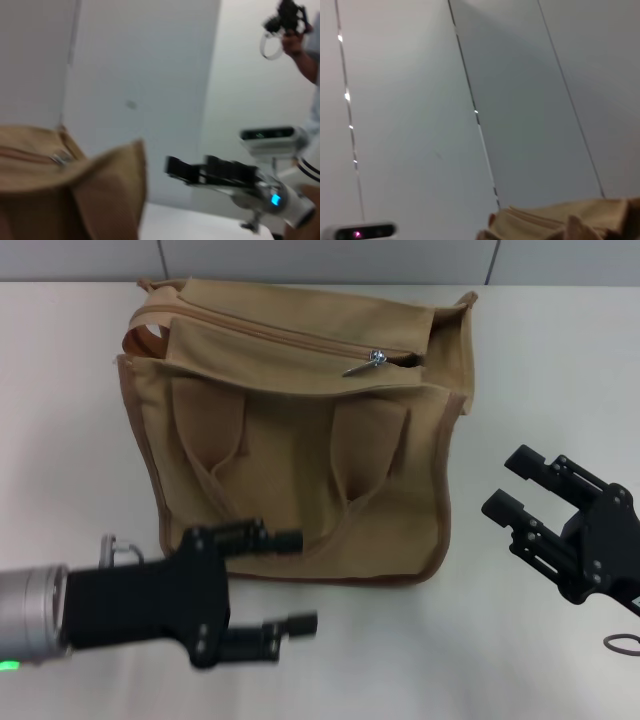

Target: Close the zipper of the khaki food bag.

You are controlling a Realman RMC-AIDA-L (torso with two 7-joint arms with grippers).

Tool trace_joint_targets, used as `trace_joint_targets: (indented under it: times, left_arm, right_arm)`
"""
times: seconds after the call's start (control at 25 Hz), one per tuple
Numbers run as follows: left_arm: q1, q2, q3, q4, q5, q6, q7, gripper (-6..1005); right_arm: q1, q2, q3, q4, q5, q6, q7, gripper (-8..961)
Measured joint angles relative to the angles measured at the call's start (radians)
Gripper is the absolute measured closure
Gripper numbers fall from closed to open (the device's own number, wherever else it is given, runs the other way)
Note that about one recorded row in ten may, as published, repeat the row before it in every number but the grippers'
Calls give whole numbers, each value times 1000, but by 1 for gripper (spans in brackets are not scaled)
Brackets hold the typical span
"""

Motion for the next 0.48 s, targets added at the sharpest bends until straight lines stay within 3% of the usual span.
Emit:
trace_joint_targets:
  times: [0.36, 0.48]
  left_arm:
    - [79, 6, -67, 29, 14, 78, 16, 228]
    - [88, 8, -75, 33, 14, 81, 16, 228]
  right_arm:
    - [14, 1, -50, 3, 0, 31, -4, 370]
    - [20, 4, -80, 7, 0, 40, -20, 271]
